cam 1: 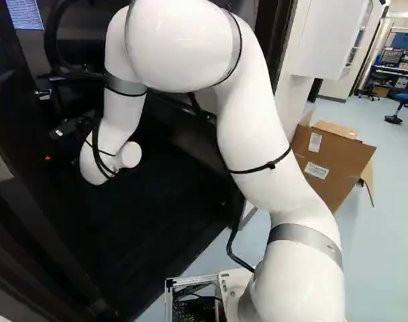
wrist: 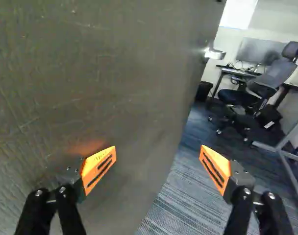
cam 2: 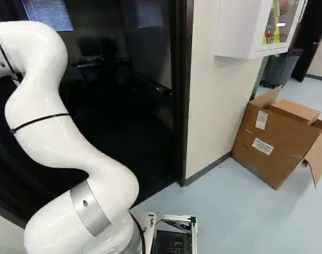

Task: Open the door and move inside

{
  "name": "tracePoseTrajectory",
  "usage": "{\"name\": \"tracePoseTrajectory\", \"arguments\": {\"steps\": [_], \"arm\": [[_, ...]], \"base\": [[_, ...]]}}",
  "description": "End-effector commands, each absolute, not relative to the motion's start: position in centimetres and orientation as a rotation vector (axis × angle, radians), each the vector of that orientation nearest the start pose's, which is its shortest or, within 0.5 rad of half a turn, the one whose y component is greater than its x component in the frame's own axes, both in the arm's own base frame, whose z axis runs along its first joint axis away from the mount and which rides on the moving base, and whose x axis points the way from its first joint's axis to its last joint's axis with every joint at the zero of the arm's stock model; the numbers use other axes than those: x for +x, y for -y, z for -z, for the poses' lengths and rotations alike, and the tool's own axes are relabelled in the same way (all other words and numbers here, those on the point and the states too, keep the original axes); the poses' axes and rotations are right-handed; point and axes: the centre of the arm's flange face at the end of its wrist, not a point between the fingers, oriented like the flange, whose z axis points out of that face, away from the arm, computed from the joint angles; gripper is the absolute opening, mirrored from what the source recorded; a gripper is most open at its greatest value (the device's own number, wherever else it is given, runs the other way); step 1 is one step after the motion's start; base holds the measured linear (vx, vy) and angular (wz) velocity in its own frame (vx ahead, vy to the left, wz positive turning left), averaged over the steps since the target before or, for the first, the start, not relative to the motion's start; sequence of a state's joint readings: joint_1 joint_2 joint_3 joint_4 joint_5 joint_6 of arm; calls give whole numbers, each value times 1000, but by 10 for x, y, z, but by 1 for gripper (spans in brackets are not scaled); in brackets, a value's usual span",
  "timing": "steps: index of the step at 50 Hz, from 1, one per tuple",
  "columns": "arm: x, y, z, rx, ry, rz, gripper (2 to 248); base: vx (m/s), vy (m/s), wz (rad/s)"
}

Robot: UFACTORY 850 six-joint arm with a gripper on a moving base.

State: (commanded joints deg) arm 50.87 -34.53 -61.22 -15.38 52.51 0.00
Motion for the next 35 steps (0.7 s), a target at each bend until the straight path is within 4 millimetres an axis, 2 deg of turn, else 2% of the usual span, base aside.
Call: {"name": "tracePoseTrajectory", "arguments": {"steps": [18, 35], "arm": [[383, -515, -352, -1663, 1194, 1479, 247], [386, -498, -355, -1733, 1116, 1497, 247]], "base": [[0, 0, 0], [0, 0, 0]]}}
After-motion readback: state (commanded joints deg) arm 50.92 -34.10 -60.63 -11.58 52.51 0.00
